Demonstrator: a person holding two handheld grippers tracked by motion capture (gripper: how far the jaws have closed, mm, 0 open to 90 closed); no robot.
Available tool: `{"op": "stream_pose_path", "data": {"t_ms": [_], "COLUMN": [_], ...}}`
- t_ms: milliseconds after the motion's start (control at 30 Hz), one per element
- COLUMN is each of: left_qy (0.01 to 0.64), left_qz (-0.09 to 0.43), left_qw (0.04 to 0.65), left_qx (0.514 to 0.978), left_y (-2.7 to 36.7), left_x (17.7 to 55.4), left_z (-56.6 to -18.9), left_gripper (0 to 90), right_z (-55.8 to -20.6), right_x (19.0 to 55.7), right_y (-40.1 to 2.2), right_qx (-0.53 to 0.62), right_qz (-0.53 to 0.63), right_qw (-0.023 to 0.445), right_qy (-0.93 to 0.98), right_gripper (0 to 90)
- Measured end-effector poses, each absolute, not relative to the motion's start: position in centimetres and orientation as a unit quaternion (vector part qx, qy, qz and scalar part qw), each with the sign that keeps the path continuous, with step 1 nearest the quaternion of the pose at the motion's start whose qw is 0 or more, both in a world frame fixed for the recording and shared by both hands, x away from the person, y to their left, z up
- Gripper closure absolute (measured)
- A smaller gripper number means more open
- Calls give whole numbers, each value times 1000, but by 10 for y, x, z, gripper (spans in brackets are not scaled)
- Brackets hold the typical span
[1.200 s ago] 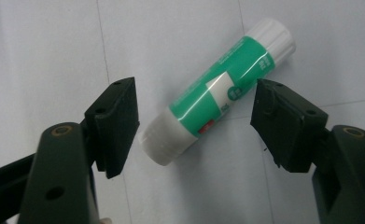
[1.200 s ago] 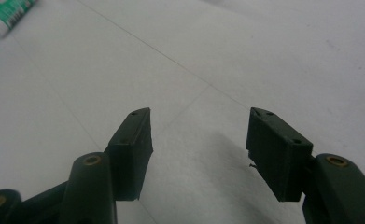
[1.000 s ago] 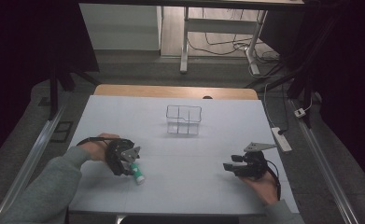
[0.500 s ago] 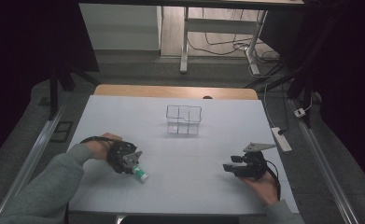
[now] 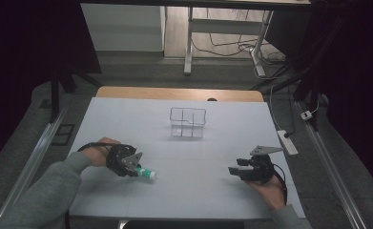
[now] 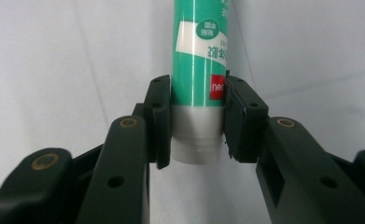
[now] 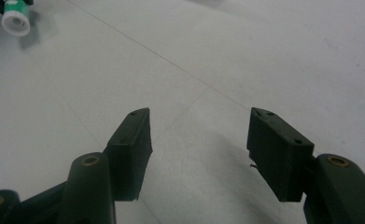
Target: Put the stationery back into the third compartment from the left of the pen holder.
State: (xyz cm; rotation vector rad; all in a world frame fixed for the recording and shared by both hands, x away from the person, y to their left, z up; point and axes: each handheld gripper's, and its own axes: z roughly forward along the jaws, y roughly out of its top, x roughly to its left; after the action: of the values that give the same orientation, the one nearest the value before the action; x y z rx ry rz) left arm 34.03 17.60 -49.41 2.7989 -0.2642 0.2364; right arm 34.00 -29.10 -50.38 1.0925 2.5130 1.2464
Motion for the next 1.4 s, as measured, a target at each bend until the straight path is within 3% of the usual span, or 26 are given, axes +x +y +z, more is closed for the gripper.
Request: {"op": "stream_pose_path", "data": {"t_ms": [867, 1400], "left_qy": [101, 172], "left_qz": [121, 119], "left_qw": [238, 234], "left_qx": [958, 950], "left_y": [139, 116], "left_x": [316, 311], "left_z": [-485, -491], "left_gripper": [647, 647], "right_z": [-492, -490], "right_x": [331, 331], "right_y": [-276, -266], "right_qx": [319, 311], "right_qz": [418, 424], "right_qw": [81, 78], "right_qy": [847, 847], "right_gripper": [352, 349]}}
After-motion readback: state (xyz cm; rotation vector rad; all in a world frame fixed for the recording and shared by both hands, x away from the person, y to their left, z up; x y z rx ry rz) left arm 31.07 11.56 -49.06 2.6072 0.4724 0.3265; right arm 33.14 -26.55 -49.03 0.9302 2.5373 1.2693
